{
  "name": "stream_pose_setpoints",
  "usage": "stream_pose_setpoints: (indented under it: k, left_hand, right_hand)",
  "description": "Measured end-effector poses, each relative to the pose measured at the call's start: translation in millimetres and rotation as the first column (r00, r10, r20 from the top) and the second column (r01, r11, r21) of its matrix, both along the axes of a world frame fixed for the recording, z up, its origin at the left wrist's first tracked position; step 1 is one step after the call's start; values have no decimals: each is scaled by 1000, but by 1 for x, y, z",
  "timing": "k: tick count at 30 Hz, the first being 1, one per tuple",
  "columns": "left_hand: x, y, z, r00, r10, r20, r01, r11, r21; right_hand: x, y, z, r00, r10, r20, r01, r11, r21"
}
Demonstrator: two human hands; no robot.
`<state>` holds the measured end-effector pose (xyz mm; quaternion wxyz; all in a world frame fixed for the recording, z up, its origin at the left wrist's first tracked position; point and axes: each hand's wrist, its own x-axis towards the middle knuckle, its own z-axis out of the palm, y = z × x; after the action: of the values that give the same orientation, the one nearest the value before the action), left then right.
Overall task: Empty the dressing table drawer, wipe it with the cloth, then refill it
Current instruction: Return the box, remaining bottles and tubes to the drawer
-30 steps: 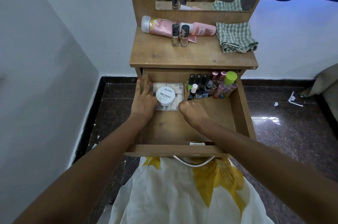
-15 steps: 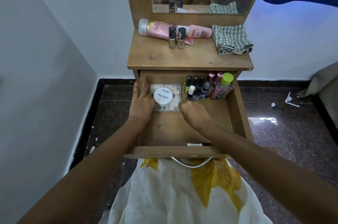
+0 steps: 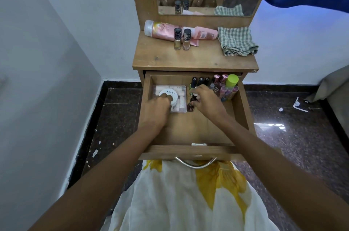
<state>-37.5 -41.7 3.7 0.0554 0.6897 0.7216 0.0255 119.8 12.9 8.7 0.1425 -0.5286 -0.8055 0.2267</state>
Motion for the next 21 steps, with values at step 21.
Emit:
stream_pose_setpoints:
  k: [21]
  left_hand:
    - [41,48,-12,839,195,508,-176,981,-86]
  right_hand:
    - [-11,30,0,982,92,166,-103,993,59]
